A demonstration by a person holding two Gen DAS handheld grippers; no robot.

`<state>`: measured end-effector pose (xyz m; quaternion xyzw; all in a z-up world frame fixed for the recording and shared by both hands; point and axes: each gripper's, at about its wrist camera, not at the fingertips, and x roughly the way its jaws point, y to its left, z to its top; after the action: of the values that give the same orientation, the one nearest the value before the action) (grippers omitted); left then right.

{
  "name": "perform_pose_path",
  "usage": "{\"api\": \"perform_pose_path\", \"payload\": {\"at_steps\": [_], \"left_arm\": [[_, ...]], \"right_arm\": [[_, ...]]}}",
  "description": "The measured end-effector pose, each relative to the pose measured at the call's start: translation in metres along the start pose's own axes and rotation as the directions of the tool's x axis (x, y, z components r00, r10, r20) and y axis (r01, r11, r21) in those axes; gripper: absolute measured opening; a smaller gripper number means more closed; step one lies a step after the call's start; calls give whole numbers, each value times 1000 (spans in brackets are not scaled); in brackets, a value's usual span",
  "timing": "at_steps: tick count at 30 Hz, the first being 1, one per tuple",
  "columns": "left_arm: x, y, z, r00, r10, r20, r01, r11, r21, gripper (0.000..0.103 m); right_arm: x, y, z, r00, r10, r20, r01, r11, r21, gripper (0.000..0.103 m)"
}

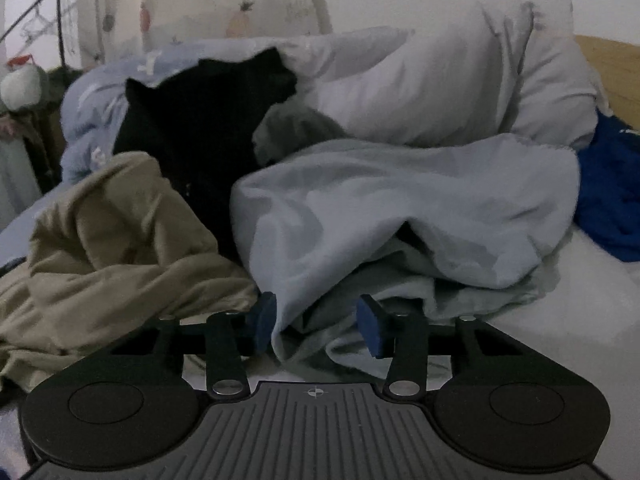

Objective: Fold clothes
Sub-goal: 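Move both grippers toward the clothes pile on the bed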

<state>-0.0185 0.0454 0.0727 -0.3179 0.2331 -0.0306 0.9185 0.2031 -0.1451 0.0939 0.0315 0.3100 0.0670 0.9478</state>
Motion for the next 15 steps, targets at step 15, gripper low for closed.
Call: {"api": "perform_pose_path", "payload": {"at_steps": [15], "left_arm": [[3,-1,3,999,-29,-22,27,997,-70,103]], "right_arm": [[21,-2,15,993,52,108,-68,985,158,51]]}}
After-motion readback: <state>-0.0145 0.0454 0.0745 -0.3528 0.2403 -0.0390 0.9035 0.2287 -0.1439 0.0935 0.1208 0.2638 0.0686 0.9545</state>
